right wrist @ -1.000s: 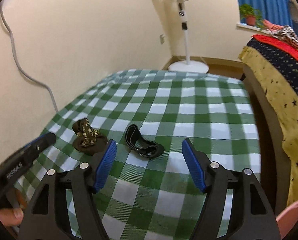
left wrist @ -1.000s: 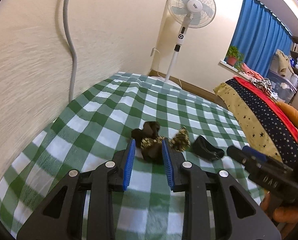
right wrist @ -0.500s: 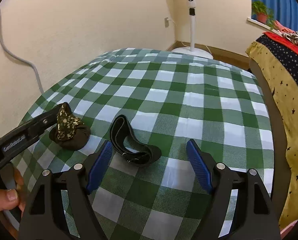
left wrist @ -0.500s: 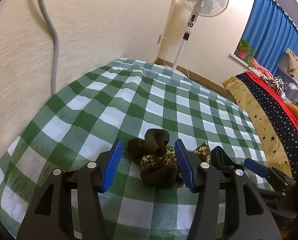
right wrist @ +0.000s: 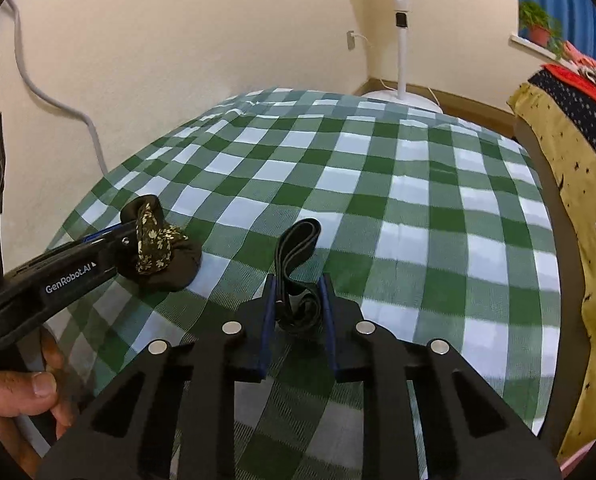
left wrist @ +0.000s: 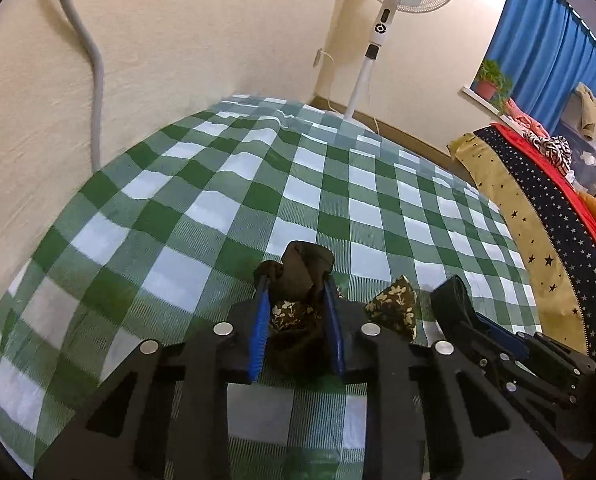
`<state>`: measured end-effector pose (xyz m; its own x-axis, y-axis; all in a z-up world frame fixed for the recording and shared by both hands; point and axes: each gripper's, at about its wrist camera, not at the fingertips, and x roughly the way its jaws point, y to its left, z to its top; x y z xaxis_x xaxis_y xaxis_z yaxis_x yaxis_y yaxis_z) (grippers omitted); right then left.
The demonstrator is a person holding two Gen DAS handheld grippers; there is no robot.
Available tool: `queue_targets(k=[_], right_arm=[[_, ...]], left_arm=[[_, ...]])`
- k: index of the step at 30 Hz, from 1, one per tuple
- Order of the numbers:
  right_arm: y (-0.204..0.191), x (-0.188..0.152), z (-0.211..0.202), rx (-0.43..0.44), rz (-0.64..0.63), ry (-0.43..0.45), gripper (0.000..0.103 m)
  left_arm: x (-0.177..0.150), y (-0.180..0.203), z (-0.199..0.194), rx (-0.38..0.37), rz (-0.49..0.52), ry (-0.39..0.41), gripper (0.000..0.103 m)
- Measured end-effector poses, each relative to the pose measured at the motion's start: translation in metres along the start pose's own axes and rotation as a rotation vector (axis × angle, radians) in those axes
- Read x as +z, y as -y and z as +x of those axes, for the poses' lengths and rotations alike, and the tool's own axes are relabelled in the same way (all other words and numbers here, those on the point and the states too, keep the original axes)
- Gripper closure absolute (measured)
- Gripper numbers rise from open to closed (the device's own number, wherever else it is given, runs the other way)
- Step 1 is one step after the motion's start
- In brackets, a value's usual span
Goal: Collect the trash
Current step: 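Grasp the camouflage item with the left tool while the right grasps the black strap, then carry the camouflage item with the left tool while the right carries the black strap to the bin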
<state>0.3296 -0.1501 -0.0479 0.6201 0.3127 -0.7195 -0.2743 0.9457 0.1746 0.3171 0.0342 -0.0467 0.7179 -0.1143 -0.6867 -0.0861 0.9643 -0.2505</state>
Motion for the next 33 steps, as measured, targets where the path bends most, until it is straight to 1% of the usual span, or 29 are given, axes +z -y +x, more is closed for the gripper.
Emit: queue_targets(k=[6,12,19,23,27,33], right_arm=[[-0.003,-0.008,-0.029,-0.012,0.047,0.026,0.082],[-0.008,-0.015,-0.069,-0.023,0.065,0.061,0.082],[-0.016,-0.034,-0.124,-0.040,0.084,0.096,0.082],[-0.016,-0.048,-0.159,-0.054,0.108,0.124,0.082],[-0.017,-0.063,-0.191,-0.070,0.125,0.154,0.082],[-0.014,-0.094,-0.247,-0.125,0.167,0.200,0.082]], left_arm=[[-0.002,0.004,-0.025,0.009,0.009,0.023,0.079],[-0.010,0.009,-0.060,-0.005,0.015,0.049,0.079],[-0.025,0.017,-0.104,-0.017,0.024,0.067,0.079],[-0.040,0.021,-0.131,-0.033,0.018,0.077,0.079],[-0.057,0.029,-0.155,-0.050,0.035,0.077,0.079],[-0.089,0.045,-0.185,-0.088,0.072,0.098,0.079]])
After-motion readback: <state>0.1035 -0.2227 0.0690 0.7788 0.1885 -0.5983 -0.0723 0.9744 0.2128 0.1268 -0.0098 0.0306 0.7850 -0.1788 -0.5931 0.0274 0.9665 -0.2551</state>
